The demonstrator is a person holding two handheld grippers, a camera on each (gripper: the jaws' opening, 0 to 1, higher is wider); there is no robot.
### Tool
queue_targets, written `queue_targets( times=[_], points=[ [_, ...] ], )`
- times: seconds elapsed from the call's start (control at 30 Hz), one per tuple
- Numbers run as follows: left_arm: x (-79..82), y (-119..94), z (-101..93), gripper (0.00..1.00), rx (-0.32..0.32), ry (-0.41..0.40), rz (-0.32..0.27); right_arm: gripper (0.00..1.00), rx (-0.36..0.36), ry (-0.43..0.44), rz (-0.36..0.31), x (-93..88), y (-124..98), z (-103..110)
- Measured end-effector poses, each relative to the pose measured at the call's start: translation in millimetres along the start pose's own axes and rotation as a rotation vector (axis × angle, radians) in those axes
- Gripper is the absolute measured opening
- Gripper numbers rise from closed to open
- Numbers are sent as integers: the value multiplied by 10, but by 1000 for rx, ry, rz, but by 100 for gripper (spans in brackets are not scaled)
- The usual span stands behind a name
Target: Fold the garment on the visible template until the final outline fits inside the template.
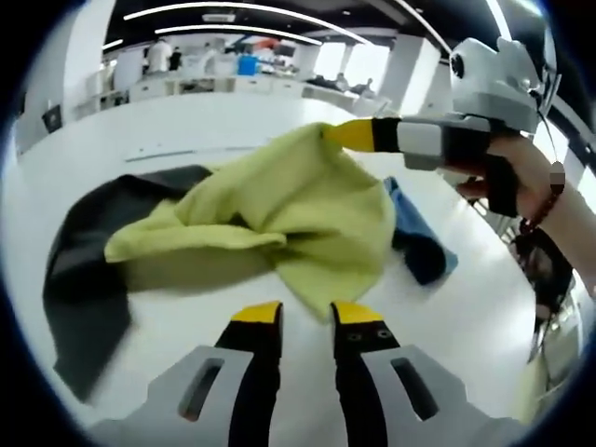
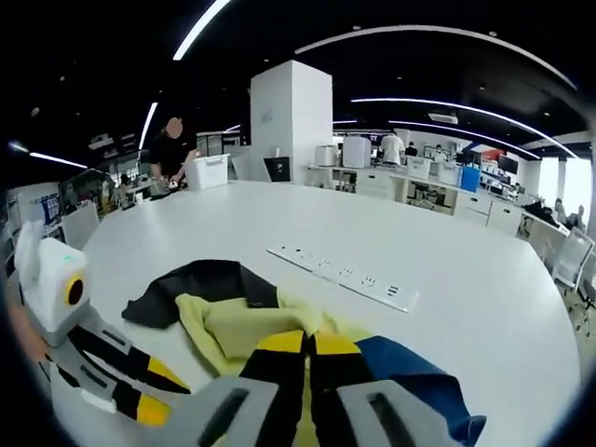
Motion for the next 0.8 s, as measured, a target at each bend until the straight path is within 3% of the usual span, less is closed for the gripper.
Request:
queue_targets(
  times=[0.13,0.3,0.47,0.57,0.8],
  points=[
    [-7,54,-21,13,15,-29,17,0,-5,7,5,-14,22,-15],
    [-5,86,-97,14,35,-59,26,0,-10,-3,12,-20,41,-19],
    [12,111,-140,12,70,-45,30,0,-13,-5,15,-23,41,-17],
    [19,120,-108,4,114,-32,42,0,-13,-6,17,-21,37,-11],
    [38,152,-131,1,133,-32,44,0,-11,-11,20,-17,35,12]
  ],
)
Point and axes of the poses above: the point that each gripper's makers call its tool centre point, and the gripper's own axes: y roughly forward along the fingers, z roughly to its left, x roughly out of its top, the point moved 7 cm from there along -y, roughly backward along the fingers, and after that the axes turned 10 degrees about z, right-handed, at the moved point
